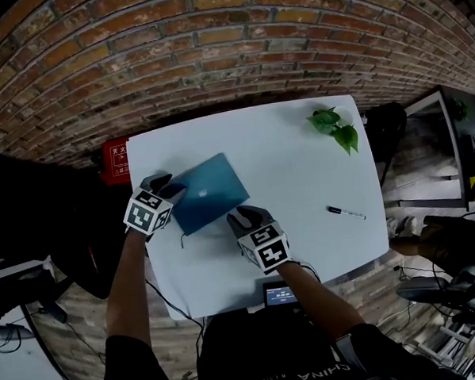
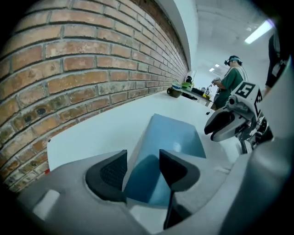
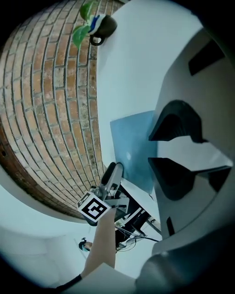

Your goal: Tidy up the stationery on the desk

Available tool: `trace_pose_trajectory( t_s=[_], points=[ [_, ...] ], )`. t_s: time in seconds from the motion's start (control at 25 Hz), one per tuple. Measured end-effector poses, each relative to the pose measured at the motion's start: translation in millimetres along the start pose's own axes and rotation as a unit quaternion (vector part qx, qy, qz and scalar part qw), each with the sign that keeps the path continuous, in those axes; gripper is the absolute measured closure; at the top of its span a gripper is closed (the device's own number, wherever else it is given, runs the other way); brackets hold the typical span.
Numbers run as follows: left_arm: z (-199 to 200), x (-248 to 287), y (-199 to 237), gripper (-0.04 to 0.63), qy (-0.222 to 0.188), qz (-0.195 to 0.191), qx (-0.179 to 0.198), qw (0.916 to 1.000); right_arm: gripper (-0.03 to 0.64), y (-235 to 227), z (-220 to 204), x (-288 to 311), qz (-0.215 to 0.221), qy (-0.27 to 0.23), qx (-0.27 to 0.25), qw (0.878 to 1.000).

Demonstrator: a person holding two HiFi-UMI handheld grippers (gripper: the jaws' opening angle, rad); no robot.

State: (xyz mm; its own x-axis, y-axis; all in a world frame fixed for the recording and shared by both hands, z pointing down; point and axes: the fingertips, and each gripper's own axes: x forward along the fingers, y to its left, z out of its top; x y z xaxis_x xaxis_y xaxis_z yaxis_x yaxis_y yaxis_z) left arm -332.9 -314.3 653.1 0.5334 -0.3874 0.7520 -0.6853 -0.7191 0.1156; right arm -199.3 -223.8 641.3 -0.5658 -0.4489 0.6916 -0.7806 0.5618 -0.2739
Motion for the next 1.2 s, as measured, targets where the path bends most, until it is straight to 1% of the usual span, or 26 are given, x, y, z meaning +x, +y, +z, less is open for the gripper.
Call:
trace_pose_trajectory(
  t_s=[0.08, 0.16, 0.32, 0.52, 0.6, 0.76, 0.92, 1.2],
  points=[
    [-2, 4, -1, 0.390, 0.009, -0.012, -0.005, 0.9999, 0.494, -1, -2, 3, 0.001, 0.003, 0.005, 1.000],
    [-3, 5, -2, 0.394, 0.011, -0.015, -0.013, 0.9997, 0.494, -1, -4, 5, 0.002, 0.007, 0.008, 1.000],
    [-8, 5, -12, 0.401, 0.020, -0.034, -0.045, 0.9982, 0.494, -1, -8, 7, 0.001, 0.014, 0.015, 1.000],
    [-12, 5, -25, 0.404, 0.029, -0.032, -0.068, 0.9968, 0.492, -8, -15, 3, -0.007, 0.023, 0.015, 1.000],
    [-14, 5, -35, 0.408, 0.036, -0.036, -0.069, 0.9963, 0.492, -14, -20, 0, -0.010, 0.027, 0.017, 0.999],
    [-20, 5, -63, 0.414, 0.051, -0.047, -0.059, 0.9958, 0.492, -25, -29, -8, -0.018, 0.032, 0.028, 0.999],
    [-24, 3, -89, 0.419, 0.052, -0.049, -0.057, 0.9959, 0.495, -39, -35, -19, -0.027, 0.029, 0.036, 0.999],
    [-30, 6, -141, 0.439, 0.059, -0.076, -0.067, 0.9931, 0.497, -72, -42, -38, -0.046, 0.022, 0.052, 0.997]
  ],
)
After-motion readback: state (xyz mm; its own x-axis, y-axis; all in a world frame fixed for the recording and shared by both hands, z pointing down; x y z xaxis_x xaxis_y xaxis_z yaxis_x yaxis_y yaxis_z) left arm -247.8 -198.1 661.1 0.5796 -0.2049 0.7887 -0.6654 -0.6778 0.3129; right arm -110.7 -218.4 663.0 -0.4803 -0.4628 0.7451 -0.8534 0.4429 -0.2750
